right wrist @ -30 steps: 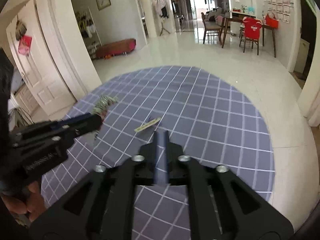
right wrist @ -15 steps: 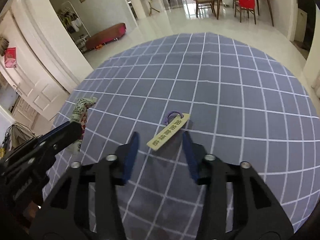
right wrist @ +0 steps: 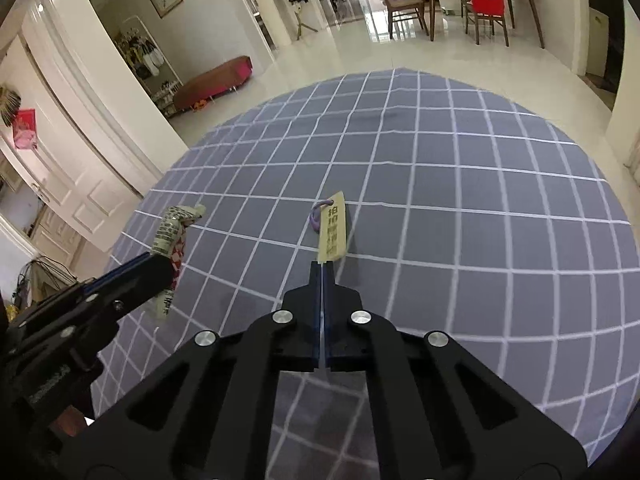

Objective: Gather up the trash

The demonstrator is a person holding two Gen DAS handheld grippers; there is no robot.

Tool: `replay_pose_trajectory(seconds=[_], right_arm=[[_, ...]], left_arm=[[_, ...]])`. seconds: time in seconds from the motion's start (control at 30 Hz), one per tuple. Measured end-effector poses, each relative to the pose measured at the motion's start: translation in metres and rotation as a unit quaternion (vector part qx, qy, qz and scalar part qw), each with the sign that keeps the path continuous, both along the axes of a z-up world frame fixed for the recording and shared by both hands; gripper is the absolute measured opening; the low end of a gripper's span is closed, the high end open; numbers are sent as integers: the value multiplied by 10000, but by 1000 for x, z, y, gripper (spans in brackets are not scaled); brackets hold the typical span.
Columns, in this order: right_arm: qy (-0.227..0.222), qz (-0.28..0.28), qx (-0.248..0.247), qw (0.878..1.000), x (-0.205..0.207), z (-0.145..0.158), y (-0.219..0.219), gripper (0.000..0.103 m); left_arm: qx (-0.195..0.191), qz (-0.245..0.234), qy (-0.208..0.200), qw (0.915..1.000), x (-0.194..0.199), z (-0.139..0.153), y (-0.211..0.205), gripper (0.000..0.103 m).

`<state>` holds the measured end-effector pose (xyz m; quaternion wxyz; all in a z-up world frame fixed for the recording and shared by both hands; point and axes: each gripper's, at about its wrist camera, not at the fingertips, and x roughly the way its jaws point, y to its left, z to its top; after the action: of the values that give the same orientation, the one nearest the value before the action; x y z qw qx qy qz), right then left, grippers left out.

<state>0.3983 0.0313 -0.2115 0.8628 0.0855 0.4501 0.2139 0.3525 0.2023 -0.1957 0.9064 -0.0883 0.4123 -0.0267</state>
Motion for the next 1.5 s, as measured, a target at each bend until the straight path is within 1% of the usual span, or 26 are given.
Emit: replay_pose_trajectory(seconds=[0.07, 0.17, 0.2, 0.23, 0.27, 0.3, 0.33, 0.37, 0.4, 0.53, 0.63, 0.67, 0.7, 0.73, 0.77, 0.8, 0.97, 1.1, 1.2, 1.3, 1.43, 1.5], right_arm=[[-104, -63, -11, 9999, -4, 6, -7, 1], [-129, -48, -86, 9999, -5, 10, -9, 3], [-192, -15, -141, 9997, -6, 11, -7, 4], [-267, -3, -280, 9993, -5, 13, -3, 8], [-329, -6, -349, 9988, -5, 13, 1, 29], [-406, -35, -360, 9985, -4, 13, 2, 58], [-475, -56, -411, 9980, 0, 12, 4, 61], [-448, -43, -464, 9979, 5, 10, 8, 59], [-401, -29, -455, 9982, 8, 8, 11, 54], [-169, 1, -473, 9987, 33, -8, 21, 45], [-185, -4, -546, 9983, 44, -12, 26, 37], [-173, 21, -555, 9983, 48, -12, 28, 28], [-130, 76, -539, 9984, 50, -13, 28, 12], [-128, 116, -539, 9984, 50, -14, 29, 11], [-188, 155, -582, 9980, 49, -13, 30, 7], [-227, 184, -597, 9978, 47, -12, 30, 1], [-326, 196, -391, 9985, 24, -3, 15, 1], [-462, 88, -164, 9988, -2, 14, -11, 1], [-579, -10, -150, 9982, -17, 26, -31, 1], [-730, 12, -261, 9970, -28, 35, -38, 1], [-708, 27, -139, 9974, -37, 39, -46, 0], [-725, -8, -53, 9974, -40, 43, -58, 0]], left_arm=[[8, -13, -18, 10000, -3, 3, -5, 14], [60, 33, -71, 10000, -6, 8, -10, 14], [58, 55, -78, 9999, -6, 8, -9, 14], [50, 69, -70, 9999, -6, 7, -9, 14], [60, 81, -63, 9999, -4, 6, -9, 14], [89, 96, -52, 9999, -3, 5, -9, 14], [104, 104, -44, 9999, -1, 4, -8, 14], [101, 112, -27, 9999, 1, 2, -7, 14], [100, 121, -13, 9999, 3, 1, -5, 14], [121, 138, 78, 9998, 15, -8, 3, 14], [148, 152, 128, 9997, 24, -14, 8, 14], [133, 153, 144, 9997, 26, -16, 10, 14], [131, 157, 158, 9997, 28, -18, 10, 14], [124, 166, 175, 9996, 29, -19, 11, 14], [110, 164, 183, 9996, 30, -20, 11, 14], [96, 156, 189, 9997, 31, -20, 10, 14], [88, 95, 136, 9998, 23, -13, 0, 14], [90, -41, 9, 10000, 8, 1, -17, 14], [93, -89, -117, 9998, -5, 13, -32, 14], [91, -89, -147, 9998, -14, 19, -42, 14], [109, -175, -112, 9997, -23, 21, -54, 14], [122, -235, -122, 9996, -28, 23, -60, 14]])
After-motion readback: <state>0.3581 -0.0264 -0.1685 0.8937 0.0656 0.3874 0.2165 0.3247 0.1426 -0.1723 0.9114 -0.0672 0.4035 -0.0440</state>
